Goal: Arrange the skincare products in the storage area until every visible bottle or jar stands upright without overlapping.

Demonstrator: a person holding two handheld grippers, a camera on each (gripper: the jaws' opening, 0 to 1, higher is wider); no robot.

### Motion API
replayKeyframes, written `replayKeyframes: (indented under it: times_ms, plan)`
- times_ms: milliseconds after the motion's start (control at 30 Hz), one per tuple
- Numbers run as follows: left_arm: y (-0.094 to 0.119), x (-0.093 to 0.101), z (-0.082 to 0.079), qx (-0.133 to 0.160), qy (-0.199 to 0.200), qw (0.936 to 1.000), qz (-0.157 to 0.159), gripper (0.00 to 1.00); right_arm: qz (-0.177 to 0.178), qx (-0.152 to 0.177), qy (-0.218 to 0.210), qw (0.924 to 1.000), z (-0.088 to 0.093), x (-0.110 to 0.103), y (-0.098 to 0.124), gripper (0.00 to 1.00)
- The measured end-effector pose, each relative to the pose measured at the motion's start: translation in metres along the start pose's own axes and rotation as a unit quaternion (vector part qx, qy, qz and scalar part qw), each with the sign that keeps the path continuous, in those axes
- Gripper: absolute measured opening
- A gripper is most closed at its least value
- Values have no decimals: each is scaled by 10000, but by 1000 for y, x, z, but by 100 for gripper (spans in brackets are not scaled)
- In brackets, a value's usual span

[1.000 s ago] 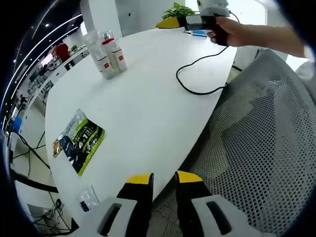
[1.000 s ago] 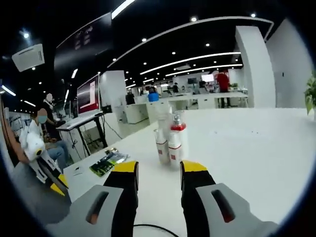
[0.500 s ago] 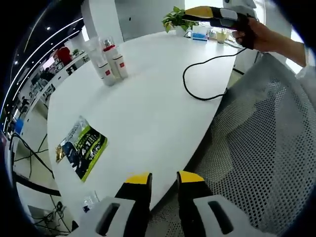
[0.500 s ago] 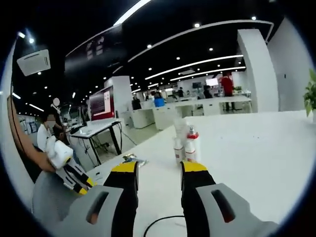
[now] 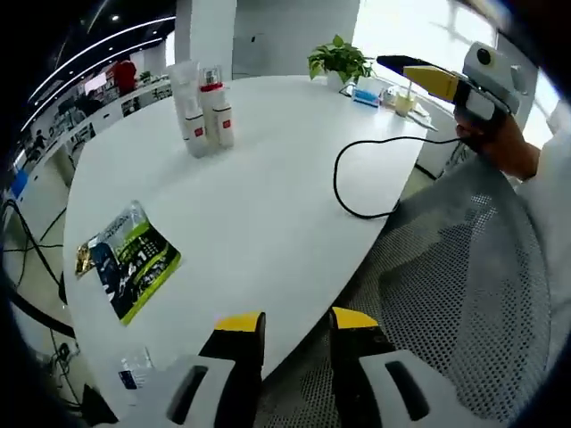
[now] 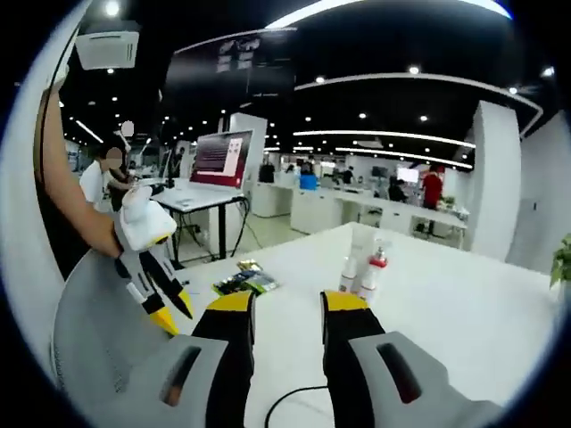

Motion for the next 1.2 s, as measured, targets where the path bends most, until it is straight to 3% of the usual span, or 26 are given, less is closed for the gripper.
replayKeyframes:
  times_ms: [100, 200, 333, 433, 500, 567, 733, 1067, 1167, 1200]
  plan:
    - [4, -5, -10, 71, 351, 9994, -5, 29, 199, -80, -105, 9997, 4, 6, -2, 30]
    - [9, -7, -37, 744, 684, 9949, 40, 30, 458, -302, -12, 9985, 11, 12, -1, 29]
    - [5, -16, -45, 740, 699, 9947, -120, 39, 591, -436, 111, 9972, 15, 15, -2, 27]
    - [3, -28, -43, 636, 777, 9945, -302, 42, 532, -519, 215, 9970, 16, 12, -3, 27]
    - [2, -34, -40, 588, 929, 9929, -461, 54, 506, -508, 261, 9971, 15, 11, -3, 27]
    - [2, -40, -37, 514, 933, 9925, -593, 60, 500, -526, 270, 9970, 15, 11, -3, 27]
    - [4, -53, -32, 378, 1040, 9899, -884, 65, 470, -550, 342, 9968, 16, 9, -4, 27]
    - [0, -75, -14, 250, 1800, 9746, -1313, 68, 451, -715, 595, 9946, 20, 7, -5, 25]
    - [-1, -80, -10, 275, 2098, 9676, -1381, 69, 424, -739, 696, 9939, 20, 5, -6, 25]
    - [-2, -84, -9, 290, 2296, 9620, -1447, 71, 401, -746, 736, 9937, 20, 4, -6, 26]
Point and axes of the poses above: the point that each gripper's makers call its tool centre point, and the gripper's own axes: y roughly backward along the fingers, x roughly to its right, z roughly out of its underside, the point moved 7 cm from there along y, roughly backward along the fingers, and after that the axes turned 3 degrees about -y, right-handed, at the moved point
